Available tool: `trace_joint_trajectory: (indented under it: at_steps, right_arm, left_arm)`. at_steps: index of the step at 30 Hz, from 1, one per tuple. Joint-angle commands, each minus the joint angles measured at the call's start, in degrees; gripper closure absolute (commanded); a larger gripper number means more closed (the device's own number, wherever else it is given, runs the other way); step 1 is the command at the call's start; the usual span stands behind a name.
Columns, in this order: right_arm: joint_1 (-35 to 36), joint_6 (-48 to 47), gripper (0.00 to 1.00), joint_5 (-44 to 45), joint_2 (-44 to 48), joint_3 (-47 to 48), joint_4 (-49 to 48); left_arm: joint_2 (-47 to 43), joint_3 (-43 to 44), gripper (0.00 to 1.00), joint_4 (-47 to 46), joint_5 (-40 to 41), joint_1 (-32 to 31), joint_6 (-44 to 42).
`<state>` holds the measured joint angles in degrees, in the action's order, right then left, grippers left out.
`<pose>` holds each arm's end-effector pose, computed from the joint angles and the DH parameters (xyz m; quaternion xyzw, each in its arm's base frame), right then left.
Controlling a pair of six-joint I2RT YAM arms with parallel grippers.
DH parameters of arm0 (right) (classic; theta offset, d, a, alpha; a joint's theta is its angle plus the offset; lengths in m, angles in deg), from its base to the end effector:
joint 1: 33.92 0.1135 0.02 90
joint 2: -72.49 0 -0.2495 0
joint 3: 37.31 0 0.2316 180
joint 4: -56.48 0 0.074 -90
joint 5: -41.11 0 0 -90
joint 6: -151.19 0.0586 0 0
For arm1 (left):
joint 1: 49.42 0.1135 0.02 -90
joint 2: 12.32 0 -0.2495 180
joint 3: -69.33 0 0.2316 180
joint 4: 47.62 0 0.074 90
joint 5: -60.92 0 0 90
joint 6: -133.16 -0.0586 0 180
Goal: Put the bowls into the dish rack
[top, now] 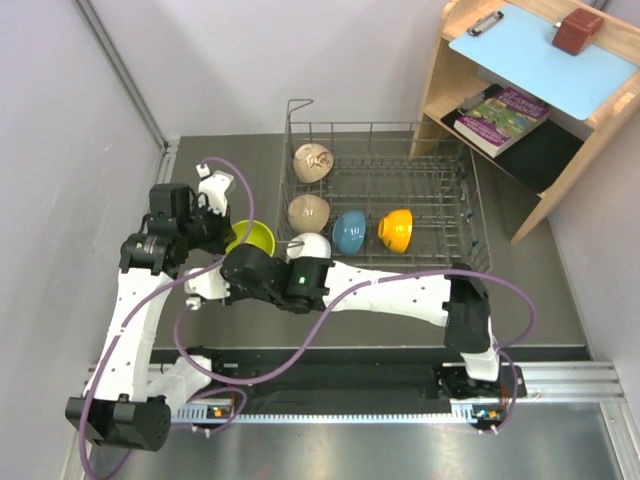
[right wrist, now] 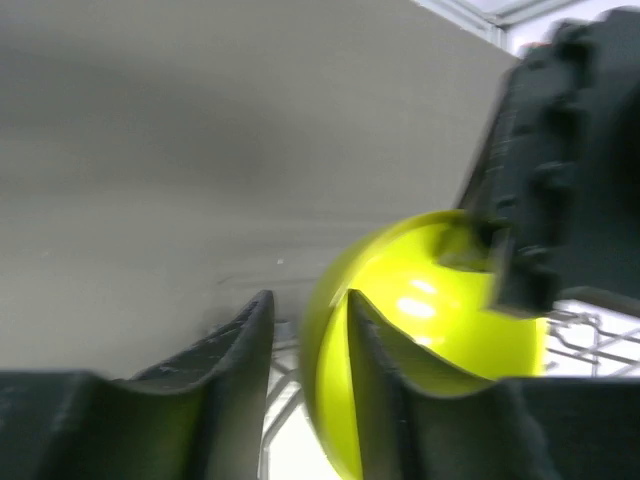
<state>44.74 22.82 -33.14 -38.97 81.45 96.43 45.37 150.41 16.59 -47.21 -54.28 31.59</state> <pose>0.1042 0.4389 0.3048 -0.7068 0.5100 0.0508 0.4876 0.1951 -0.0349 0.3315 0.1932 0.8794 -0.1190 0.4186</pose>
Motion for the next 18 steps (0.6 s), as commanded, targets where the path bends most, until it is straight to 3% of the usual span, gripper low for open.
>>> trace_joint_trajectory:
  at_steps: [1,5,15,18]
  right_arm:
    - [0.1,0.1,0.73,4.4,-2.6,6.2,-0.3]
    - [0.0,-0.5,0.98,5.1,-4.7,9.4,1.7]
    - [0.0,0.2,1.00,2.5,-8.7,17.5,13.1]
    - [0.0,2.7,1.00,-1.5,-7.0,16.7,13.3]
  left_arm:
    - [-2.0,-0.7,1.00,-4.3,-1.9,-0.5,1.0]
    - [-2.4,-0.6,1.00,-4.2,-2.2,-0.6,0.9]
    - [-2.8,-1.3,1.00,-4.3,-0.4,-0.8,0.1]
    - [-3.5,-1.7,0.74,-5.7,0.6,-0.8,0.6]
